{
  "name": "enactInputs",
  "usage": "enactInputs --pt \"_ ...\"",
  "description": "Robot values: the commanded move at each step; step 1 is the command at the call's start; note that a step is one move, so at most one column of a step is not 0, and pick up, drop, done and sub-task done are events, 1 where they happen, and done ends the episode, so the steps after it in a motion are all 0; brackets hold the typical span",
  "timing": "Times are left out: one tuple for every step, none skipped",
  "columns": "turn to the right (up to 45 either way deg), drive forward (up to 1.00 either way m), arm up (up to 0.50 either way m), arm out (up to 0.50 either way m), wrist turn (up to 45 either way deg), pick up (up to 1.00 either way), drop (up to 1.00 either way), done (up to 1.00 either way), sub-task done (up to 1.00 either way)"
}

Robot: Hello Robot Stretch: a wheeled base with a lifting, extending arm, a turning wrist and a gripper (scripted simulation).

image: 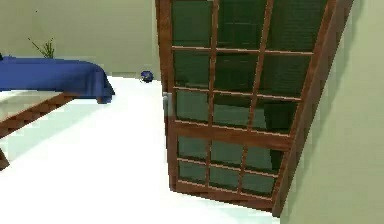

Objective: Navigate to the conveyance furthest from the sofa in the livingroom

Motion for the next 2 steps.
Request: enactInputs --pt "-30.0 0.0 0.0 0.0 0.0 0.0 0.0 0.0 0.0" --pt "-3.0 0.0 0.0 0.0 0.0 0.0 0.0 0.0 0.0"
